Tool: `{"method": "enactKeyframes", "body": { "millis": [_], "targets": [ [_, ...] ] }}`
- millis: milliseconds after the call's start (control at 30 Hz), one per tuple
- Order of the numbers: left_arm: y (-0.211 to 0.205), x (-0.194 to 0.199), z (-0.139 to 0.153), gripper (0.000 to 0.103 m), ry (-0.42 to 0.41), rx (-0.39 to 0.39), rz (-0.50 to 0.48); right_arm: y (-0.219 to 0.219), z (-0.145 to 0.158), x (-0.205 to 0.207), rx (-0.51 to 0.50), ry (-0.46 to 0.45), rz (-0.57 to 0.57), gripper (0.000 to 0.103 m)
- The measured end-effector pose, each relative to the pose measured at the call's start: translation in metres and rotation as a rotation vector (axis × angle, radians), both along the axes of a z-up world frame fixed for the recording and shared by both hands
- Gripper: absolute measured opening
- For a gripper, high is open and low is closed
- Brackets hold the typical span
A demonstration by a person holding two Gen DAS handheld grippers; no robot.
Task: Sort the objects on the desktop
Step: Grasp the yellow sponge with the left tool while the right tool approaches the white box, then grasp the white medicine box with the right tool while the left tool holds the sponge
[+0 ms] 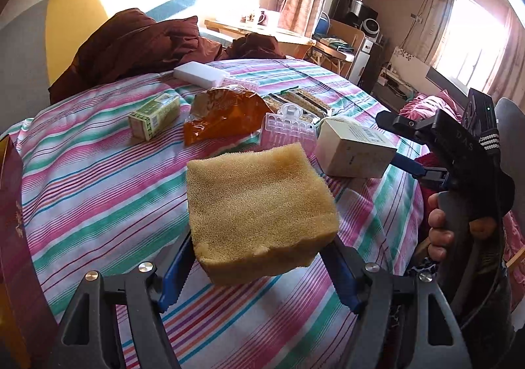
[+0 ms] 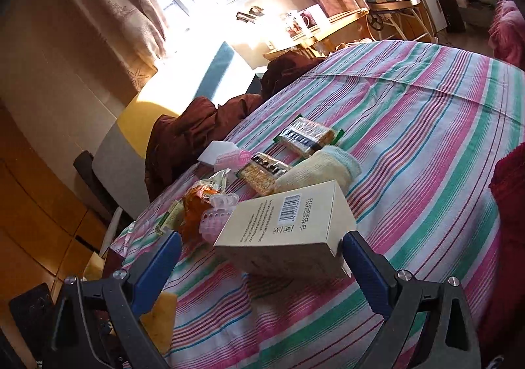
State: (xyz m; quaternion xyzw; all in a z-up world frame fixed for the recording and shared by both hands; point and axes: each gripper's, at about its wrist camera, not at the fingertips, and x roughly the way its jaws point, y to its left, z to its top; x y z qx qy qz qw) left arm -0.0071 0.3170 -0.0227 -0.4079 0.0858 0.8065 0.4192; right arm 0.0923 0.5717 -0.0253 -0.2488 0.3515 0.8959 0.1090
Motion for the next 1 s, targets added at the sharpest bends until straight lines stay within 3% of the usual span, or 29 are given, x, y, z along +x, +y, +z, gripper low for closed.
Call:
{"method": "enactKeyframes", "body": {
  "millis": [233,300,467,633,800,1000],
  "targets": [
    [-0.031,0.009,-0.002,0.075,0.015,-0.021,0.022,-0.048,-0.001,0.000,-0.093,0.015,0.246,0.101],
    [-0.036,0.011,-0.005,0.075,0.015,-0.025,0.025,-0.060,0.005,0.005,-0.034,0.010,0.297,0.100],
    [-0.042,0.011,-0.014,0.076,0.003,-0.030,0.028,-0.068,0.028,0.021,0.210,-0.020,0.251,0.100],
    [-0.041,0.010,-0.017,0.078,0.001,-0.028,0.020,-0.060,0.034,0.002,0.435,-0.125,0.222,0.100],
    [-0.039,0.008,-0.023,0.081,-0.023,-0.047,0.020,-0.048,0.022,-0.029,0.507,-0.259,0.306,0.096],
    [-0.041,0.005,-0.026,0.082,-0.037,-0.041,0.034,-0.039,0.009,-0.050,0.515,-0.323,0.353,0.095]
  ]
}}
